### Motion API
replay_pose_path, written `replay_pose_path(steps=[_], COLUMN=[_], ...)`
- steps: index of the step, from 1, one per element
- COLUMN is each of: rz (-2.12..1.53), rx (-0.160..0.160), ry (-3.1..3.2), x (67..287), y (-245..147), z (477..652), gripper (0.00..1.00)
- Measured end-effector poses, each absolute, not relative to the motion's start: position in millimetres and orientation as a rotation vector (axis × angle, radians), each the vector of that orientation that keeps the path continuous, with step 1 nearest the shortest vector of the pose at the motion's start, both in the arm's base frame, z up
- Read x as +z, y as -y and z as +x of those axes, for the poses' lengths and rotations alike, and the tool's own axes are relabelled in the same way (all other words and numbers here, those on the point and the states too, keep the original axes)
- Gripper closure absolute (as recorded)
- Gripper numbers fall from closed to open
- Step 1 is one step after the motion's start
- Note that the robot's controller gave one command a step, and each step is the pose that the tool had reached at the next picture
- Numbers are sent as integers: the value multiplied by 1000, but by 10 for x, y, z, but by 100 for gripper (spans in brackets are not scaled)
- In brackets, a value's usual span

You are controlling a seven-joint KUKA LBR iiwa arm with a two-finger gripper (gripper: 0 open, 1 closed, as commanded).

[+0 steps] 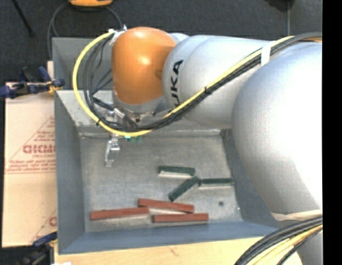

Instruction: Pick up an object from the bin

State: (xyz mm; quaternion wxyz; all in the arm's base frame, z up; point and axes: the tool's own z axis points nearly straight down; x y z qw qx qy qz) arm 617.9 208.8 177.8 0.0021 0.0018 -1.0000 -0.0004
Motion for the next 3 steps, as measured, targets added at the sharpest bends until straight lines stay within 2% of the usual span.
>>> replay_pose_path(steps=[1,2,3], rz=[0,154,382], rx=[-4,-1,1], ry=[3145,3143,3117], x=[1831,1242,1174], y=[-2081,-2023,-1699], z=[6199,5595,5408], gripper=[0,0,0])
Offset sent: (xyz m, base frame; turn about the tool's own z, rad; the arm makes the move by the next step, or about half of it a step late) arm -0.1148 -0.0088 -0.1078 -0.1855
